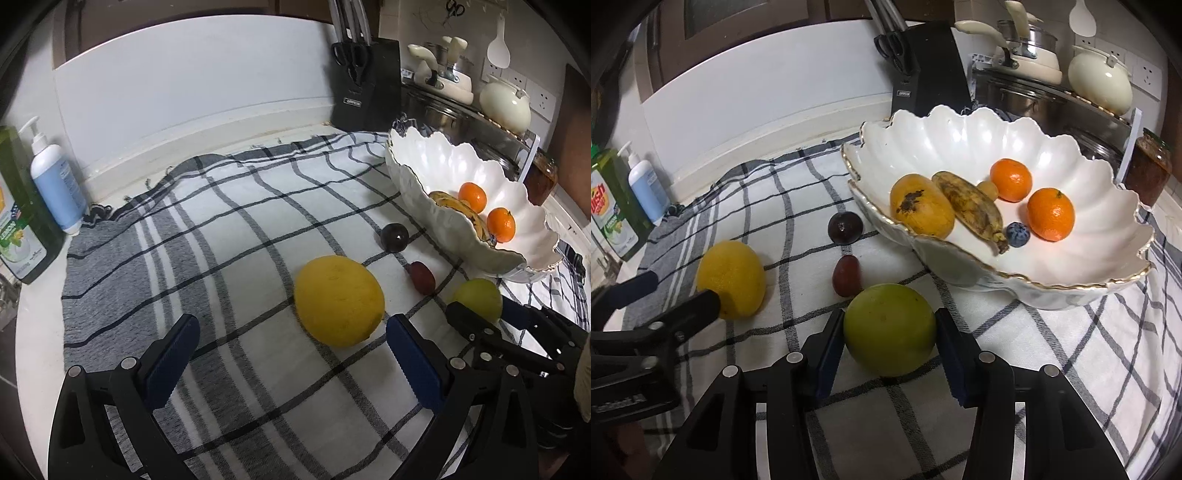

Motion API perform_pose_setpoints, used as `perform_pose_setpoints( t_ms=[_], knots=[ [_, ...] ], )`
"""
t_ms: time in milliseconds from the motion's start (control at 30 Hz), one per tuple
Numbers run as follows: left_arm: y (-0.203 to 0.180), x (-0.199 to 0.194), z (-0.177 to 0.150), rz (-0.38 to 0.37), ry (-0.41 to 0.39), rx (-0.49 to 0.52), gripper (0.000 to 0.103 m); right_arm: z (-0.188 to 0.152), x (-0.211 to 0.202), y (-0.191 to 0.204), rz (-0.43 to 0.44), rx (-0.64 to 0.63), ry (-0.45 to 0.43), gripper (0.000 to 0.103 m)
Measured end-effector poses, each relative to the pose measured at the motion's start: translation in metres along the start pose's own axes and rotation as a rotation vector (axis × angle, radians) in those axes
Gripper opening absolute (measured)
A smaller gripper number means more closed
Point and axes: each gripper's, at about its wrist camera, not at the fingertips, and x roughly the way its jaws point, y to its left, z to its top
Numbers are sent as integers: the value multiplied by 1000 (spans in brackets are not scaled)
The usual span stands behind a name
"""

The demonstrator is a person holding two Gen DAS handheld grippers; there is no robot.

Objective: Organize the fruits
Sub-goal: 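Grasp the large yellow citrus with the left gripper while the right grasps the green citrus, then lift both citrus fruits and carry them over the white bowl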

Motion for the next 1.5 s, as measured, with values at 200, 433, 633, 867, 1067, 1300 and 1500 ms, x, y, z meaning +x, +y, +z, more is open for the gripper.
perform_pose_setpoints(
  t_ms=[200,433,633,867,1067,1300,1500],
  knots=[
    [-9,14,4,-18,18,21,95,3,-7,-5,-9,9,-23,49],
    [-18,28,6,-28,40,42,78,4,-4,-10,-14,25,-22,49],
    [-23,34,4,-64,55,43,57,2,-2,-14,-16,36,-17,49],
    [-21,29,2,-56,64,25,57,0,-7,-15,-17,38,-23,49],
    [-21,16,-2,-57,55,16,56,-1,-17,-14,-13,36,-35,49],
    [-26,-9,0,-59,14,17,56,1,-36,-18,-16,42,-65,49],
    [-33,-30,1,-72,-15,19,56,1,-57,-23,-17,48,-95,49]
  ],
)
